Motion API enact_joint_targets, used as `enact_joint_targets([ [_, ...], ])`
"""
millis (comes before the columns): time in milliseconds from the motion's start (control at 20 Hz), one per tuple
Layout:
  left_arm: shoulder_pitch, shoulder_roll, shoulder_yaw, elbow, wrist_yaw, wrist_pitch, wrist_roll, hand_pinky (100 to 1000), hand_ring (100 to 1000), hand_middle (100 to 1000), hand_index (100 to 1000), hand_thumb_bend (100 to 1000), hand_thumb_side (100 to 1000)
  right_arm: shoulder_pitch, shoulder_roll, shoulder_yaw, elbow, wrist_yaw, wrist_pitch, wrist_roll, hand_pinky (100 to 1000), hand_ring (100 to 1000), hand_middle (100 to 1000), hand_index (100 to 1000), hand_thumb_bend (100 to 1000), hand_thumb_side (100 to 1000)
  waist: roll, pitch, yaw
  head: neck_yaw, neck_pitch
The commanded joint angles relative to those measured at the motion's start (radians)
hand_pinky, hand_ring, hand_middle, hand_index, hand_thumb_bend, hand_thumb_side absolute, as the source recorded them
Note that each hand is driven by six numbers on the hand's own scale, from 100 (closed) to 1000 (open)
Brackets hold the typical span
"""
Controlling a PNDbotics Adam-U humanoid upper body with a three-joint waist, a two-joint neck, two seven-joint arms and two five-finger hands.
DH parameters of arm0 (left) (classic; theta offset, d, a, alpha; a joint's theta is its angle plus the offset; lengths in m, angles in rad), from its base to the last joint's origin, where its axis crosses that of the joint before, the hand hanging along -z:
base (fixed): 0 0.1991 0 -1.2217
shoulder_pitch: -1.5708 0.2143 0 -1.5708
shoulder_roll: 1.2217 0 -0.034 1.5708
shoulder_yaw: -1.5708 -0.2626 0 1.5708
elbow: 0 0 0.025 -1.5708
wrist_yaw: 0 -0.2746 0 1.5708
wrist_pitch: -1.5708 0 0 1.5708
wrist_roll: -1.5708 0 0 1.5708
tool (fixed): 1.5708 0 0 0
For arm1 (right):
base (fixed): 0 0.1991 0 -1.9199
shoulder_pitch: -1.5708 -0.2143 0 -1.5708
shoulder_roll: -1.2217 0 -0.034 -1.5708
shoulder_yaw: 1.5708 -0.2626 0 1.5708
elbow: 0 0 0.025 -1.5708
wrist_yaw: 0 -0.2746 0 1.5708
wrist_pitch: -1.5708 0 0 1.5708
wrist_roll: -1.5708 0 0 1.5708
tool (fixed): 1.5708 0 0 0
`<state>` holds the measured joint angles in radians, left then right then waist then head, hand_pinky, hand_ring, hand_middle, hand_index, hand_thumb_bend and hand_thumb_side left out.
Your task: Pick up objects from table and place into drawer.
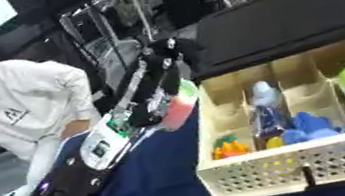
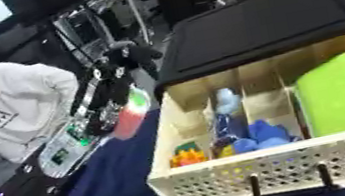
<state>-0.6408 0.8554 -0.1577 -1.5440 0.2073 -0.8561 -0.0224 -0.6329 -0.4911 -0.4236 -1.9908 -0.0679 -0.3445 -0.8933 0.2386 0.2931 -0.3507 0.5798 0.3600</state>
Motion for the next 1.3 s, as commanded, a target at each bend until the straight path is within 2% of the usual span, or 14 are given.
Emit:
enact_joint_targets([
  [50, -0.014, 0.045, 0.012, -0.017, 0.001, -0.011, 0.023, 508, 743, 578, 352, 100, 614, -0.014, -0.011, 0.007, -0.009, -0.008, -0.007, -0.014, 516, 686, 570, 651, 100, 672, -0.013, -0.029, -0.005, 0.012, 0.008],
  [450, -0.006, 0.077, 0.027, 0.028, -0.079, -0.049, 0.082, 528, 744, 579, 356, 100, 594, -0.034, -0.005, 0.022, -0.009, -0.015, -0.015, -0.014, 514, 686, 570, 652, 100, 685, -0.013, -0.018, -0.047, 0.101, -0.015],
  [650, -0.016, 0.085, 0.033, 0.041, -0.095, -0.049, 0.122, 523, 741, 576, 357, 100, 584, -0.039, -0.006, 0.03, -0.009, -0.019, -0.022, -0.014, 514, 685, 570, 652, 100, 689, -0.013, -0.014, -0.061, 0.121, -0.016],
  [700, -0.019, 0.086, 0.033, 0.038, -0.096, -0.048, 0.13, 521, 740, 578, 357, 100, 584, -0.038, -0.007, 0.031, -0.009, -0.02, -0.023, -0.014, 514, 685, 570, 651, 100, 790, -0.013, -0.015, -0.063, 0.124, -0.015],
  [750, -0.021, 0.088, 0.032, 0.031, -0.095, -0.046, 0.139, 519, 740, 576, 358, 100, 577, -0.037, -0.006, 0.031, -0.009, -0.02, -0.022, -0.014, 515, 686, 570, 651, 100, 684, -0.013, -0.018, -0.062, 0.127, -0.012],
  [850, -0.02, 0.089, 0.026, 0.025, -0.092, -0.042, 0.155, 515, 737, 573, 357, 100, 571, -0.034, -0.003, 0.033, -0.009, -0.02, -0.018, -0.014, 515, 685, 569, 651, 100, 678, -0.013, -0.026, -0.061, 0.132, -0.005],
  [1100, -0.008, 0.092, 0.009, -0.002, -0.097, -0.05, 0.18, 517, 729, 570, 354, 100, 550, -0.034, 0.007, 0.036, -0.009, -0.019, -0.007, -0.014, 514, 684, 570, 651, 100, 668, -0.013, -0.042, -0.057, 0.132, -0.011],
  [1200, -0.002, 0.089, -0.002, -0.033, -0.097, -0.051, 0.191, 517, 721, 568, 354, 100, 509, -0.035, 0.011, 0.043, -0.009, -0.019, -0.002, -0.014, 514, 685, 570, 650, 100, 665, -0.013, -0.054, -0.058, 0.132, -0.01],
  [1300, 0.004, 0.082, -0.004, -0.06, -0.085, -0.051, 0.231, 480, 680, 540, 358, 100, 460, -0.037, 0.015, 0.049, -0.009, -0.02, 0.002, -0.014, 512, 683, 568, 649, 100, 668, -0.013, -0.064, -0.061, 0.135, -0.01],
])
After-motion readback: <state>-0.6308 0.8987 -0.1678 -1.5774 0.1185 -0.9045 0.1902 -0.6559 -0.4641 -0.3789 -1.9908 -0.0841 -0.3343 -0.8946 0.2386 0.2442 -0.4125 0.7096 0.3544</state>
